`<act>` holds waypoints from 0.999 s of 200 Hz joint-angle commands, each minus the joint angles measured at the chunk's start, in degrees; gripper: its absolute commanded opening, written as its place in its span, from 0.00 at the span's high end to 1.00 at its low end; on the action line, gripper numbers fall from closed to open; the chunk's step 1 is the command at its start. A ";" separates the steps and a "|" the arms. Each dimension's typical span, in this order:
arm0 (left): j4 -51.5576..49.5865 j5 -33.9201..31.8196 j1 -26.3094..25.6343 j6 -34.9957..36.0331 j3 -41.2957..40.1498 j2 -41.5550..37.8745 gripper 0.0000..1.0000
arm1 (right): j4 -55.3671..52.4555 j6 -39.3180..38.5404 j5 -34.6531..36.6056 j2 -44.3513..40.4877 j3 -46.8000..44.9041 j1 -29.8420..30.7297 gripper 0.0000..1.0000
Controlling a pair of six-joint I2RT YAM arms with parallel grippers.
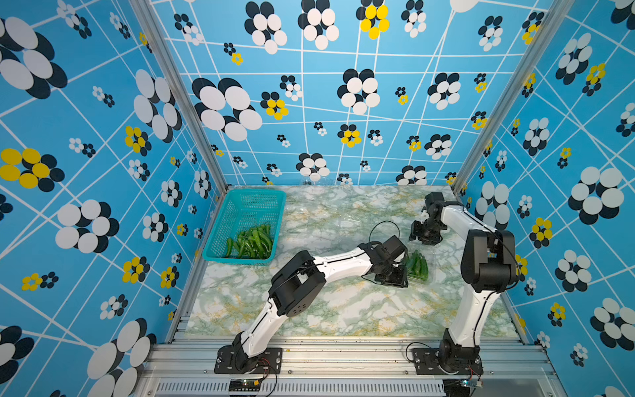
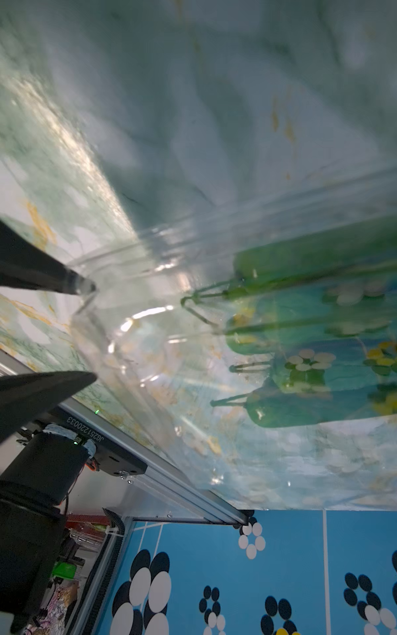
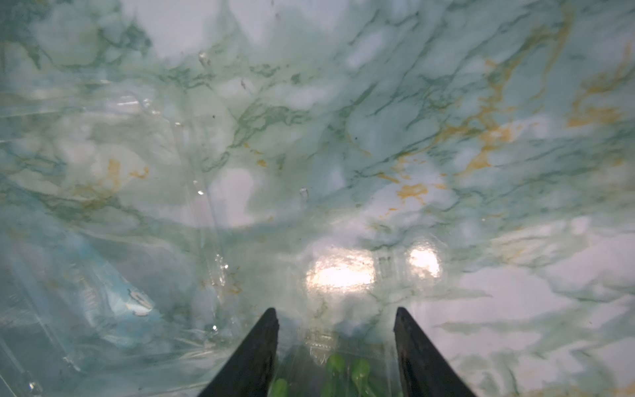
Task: Take small green peppers out of containers
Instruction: Move the packing box to the center of the board, then adjust the packing box at the center of the board.
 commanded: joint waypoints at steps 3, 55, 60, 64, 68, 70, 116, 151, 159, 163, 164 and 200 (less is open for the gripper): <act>-1.10 0.13 0.44 -0.15 2.34 2.86 0.61 | 0.04 1.01 -0.92 -1.58 -1.18 0.51 0.44; 1.14 -3.15 2.80 -2.31 -1.22 1.54 0.58 | -1.35 1.79 -2.03 -2.80 -3.16 0.65 0.44; 1.40 -3.41 2.99 -2.66 -1.55 1.43 0.58 | -1.42 1.99 -2.01 -3.06 -3.58 0.70 0.44; 1.44 -3.92 3.15 -2.97 -1.75 1.25 0.58 | -1.49 2.08 -2.01 -3.26 -3.96 0.68 0.44; 1.52 -4.36 3.34 -3.28 -1.94 1.22 0.58 | -1.68 2.16 -2.05 -3.48 -4.43 0.72 0.44; 1.64 -4.42 3.38 -3.37 -2.02 1.11 0.58 | -1.68 2.27 -2.04 -3.65 -4.59 0.73 0.44; 3.68 -6.44 7.22 -5.84 -8.02 -2.14 0.58 | -2.49 4.23 -3.51 -8.57 -9.88 1.02 0.44; 6.40 -7.05 11.12 -5.73 -13.45 -6.19 0.58 | -3.18 4.78 -3.92 -10.73 -13.29 1.42 0.44; 6.16 -6.96 11.72 -5.44 -13.57 -6.36 0.58 | -3.25 4.89 -4.02 -11.04 -13.91 1.43 0.44; 6.13 -6.96 12.00 -5.35 -13.57 -6.50 0.58 | -3.15 4.86 -4.09 -11.30 -14.34 1.51 0.44; 6.13 -6.96 12.09 -5.34 -13.57 -6.55 0.58 | -3.12 4.84 -4.09 -11.38 -14.44 1.47 0.44; 6.29 -7.74 13.50 -4.72 -14.18 -7.74 0.58 | -1.47 5.97 -5.47 -14.65 -19.22 2.58 0.45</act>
